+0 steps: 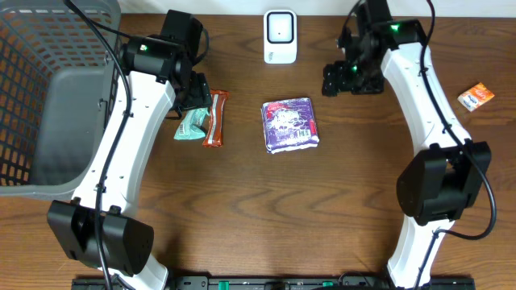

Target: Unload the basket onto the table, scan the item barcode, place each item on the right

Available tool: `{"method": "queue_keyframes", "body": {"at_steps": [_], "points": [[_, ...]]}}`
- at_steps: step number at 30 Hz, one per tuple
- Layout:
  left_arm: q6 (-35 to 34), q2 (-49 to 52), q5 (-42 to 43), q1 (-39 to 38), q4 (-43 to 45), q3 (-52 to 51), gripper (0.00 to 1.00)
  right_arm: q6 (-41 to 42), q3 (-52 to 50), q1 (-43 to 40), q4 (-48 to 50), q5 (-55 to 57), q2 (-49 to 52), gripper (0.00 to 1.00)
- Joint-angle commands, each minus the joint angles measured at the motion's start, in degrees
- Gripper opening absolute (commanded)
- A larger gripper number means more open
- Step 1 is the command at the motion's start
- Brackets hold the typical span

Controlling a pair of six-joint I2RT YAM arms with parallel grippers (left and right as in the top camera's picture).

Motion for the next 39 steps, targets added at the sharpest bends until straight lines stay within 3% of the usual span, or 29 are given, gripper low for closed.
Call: {"method": "queue_keyframes", "body": {"at_steps": [1, 12, 19, 20, 23, 24, 25, 26, 29, 32, 37, 39], "points": [[-0.5, 0.2, -0.3, 0.0, -0.2, 0.4, 0.98, -3.7, -2.8, 0.6, 1.6, -8.8, 0.6, 0.82], [-0.5, 0.2, -0.3, 0.0, -0.2, 0.4, 0.98, 2.4, -13.3, 0.4, 18.0, -10.8, 1.6, 0.85], [-0.5, 0.2, -0.3, 0.0, -0.2, 0.4, 0.98, 2.4, -21.5, -0.8, 30.8, -31.7, 6.3, 0.82], [-0.5, 0.2, -0.3, 0.0, -0.2, 0.4, 0.98, 2.5, -22.3, -0.6, 32.1, -33.5, 7.3, 0.78], [-0.5, 0.2, -0.3, 0.0, -0.2, 0.4, 0.98, 3.5, -22.8, 0.0, 32.8, -33.9, 10.0, 0.5], [-0.5, 0.2, -0.3, 0.0, -0.2, 0.4, 0.98, 3.5, -22.8, 0.1, 33.0, -33.9, 11.0, 0.21], [-0.5, 0.2, -0.3, 0.0, -0.2, 0.4, 0.98, 3.5, -22.7, 0.0, 33.1, -33.7, 11.0, 0.05], [-0.5, 0.2, -0.3, 0.0, -0.2, 0.4, 0.98, 4.1, -22.6, -0.2, 33.1, -32.7, 10.8, 0.01], [-0.5, 0.2, -0.3, 0.0, -0.2, 0.4, 0.98, 6.7, -21.0, -1.1, 31.5, -27.6, 8.2, 0.01], [-0.5, 0.2, -0.3, 0.0, -0.2, 0.4, 0.98, 6.6, -16.9, -1.0, 26.9, -15.1, 2.8, 0.01], [-0.5, 0.2, -0.3, 0.0, -0.2, 0.4, 0.98, 6.7, -10.7, 3.0, 18.3, 21.8, -5.0, 0.01], [-0.5, 0.2, -0.3, 0.0, -0.2, 0.4, 0.98, 8.4, -10.3, 6.6, 15.4, 44.7, -7.6, 0.01]]}}
